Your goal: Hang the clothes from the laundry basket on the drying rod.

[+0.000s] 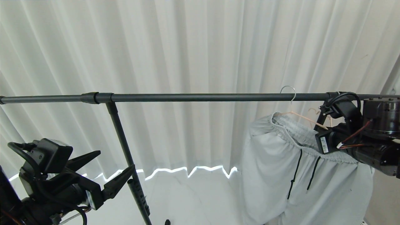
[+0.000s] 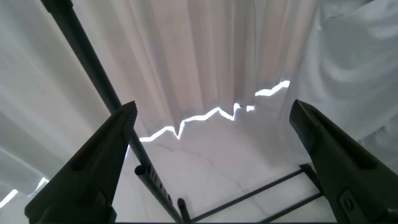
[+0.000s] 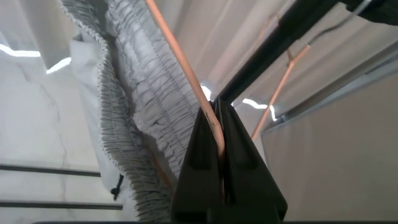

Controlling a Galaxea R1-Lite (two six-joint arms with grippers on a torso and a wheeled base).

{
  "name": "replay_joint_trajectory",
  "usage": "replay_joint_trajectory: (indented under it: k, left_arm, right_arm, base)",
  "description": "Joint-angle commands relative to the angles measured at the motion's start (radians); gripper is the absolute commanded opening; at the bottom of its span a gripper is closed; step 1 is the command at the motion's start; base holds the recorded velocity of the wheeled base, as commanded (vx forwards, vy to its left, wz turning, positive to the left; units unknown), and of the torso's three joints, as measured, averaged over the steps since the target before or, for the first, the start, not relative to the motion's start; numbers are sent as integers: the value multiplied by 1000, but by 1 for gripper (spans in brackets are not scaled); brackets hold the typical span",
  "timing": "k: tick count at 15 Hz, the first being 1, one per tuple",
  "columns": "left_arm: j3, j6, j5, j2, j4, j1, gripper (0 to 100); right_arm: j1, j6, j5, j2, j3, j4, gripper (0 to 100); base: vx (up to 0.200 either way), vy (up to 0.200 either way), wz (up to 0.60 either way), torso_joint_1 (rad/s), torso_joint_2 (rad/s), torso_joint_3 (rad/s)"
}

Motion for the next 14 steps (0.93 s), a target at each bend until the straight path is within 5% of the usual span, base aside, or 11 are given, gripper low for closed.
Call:
replay_joint_trajectory:
  k: [1, 14]
  left_arm:
    - [0, 2, 0, 3, -1, 1, 100]
    - [0, 3, 0, 4, -1, 1, 100]
  right_arm:
    - [13, 1, 0, 31, -7, -5, 0]
    - [82, 4, 3, 43, -7, -7, 0]
  base:
    - [0, 0, 0, 0, 0, 0]
    - [0, 0, 0, 0, 0, 0]
